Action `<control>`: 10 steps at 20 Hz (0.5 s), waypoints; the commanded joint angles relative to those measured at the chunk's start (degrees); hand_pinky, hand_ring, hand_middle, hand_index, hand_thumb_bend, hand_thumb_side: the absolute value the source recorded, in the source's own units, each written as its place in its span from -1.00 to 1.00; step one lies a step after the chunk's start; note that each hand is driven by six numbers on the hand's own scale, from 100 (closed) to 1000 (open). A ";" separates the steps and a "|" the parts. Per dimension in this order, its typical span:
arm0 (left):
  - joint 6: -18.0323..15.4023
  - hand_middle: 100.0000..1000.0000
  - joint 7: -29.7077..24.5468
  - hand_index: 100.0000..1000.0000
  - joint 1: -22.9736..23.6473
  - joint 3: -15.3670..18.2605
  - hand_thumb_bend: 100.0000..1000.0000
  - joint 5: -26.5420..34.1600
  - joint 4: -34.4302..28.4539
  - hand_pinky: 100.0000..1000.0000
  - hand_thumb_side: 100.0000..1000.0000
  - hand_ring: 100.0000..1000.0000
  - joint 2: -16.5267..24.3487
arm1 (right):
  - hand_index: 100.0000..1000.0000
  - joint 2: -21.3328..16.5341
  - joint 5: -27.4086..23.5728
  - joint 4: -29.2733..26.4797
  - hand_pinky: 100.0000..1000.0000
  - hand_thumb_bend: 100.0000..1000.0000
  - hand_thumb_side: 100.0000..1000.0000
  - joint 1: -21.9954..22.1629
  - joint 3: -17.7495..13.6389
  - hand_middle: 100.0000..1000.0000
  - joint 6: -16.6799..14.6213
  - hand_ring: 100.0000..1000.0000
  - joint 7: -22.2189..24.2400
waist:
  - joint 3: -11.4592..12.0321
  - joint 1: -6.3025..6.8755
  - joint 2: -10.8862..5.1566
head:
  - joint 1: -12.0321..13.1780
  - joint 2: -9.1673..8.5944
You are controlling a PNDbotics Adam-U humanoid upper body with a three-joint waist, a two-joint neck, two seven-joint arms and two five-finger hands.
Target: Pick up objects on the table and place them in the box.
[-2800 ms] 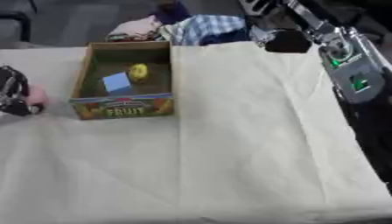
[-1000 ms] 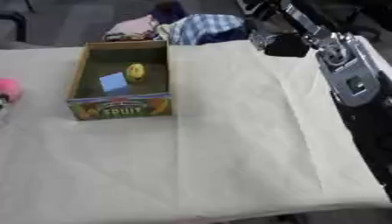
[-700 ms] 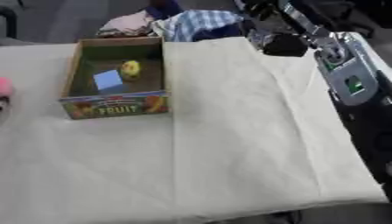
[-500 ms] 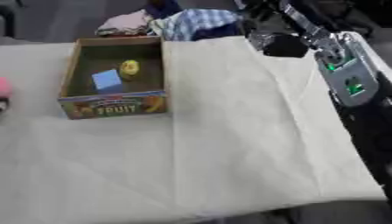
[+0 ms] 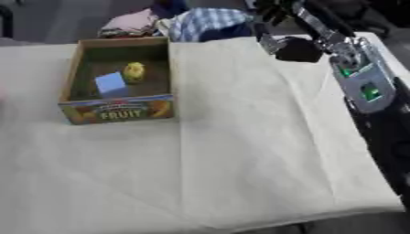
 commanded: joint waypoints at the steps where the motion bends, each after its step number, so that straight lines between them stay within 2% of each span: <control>1: -1.54 -0.30 -0.42 -0.16 -1.33 -1.06 -0.80 3.01 -5.52 0.04 -1.00 -0.20 2.48 | 0.70 -0.93 -0.53 -0.34 0.29 -1.00 0.05 -0.64 -0.64 0.38 0.12 0.38 -0.17 | 0.18 0.23 -1.30 | -0.14 0.03; 7: -3.49 -0.30 -4.70 -0.16 -2.32 -4.14 -0.86 6.76 -14.89 0.05 -1.00 -0.20 2.07 | 0.70 -0.82 -0.54 -0.31 0.29 -1.00 0.06 -0.22 -0.67 0.37 0.11 0.38 -0.15 | 0.34 0.46 -1.84 | 0.21 0.02; 10: -4.58 -0.28 -7.05 -0.15 -3.71 -6.09 -0.82 7.20 -17.87 0.06 -1.00 -0.19 0.36 | 0.70 -0.59 -0.62 -0.29 0.29 -1.00 0.07 -0.16 -0.59 0.37 0.09 0.38 -0.03 | 0.14 0.57 -2.05 | 1.44 -0.21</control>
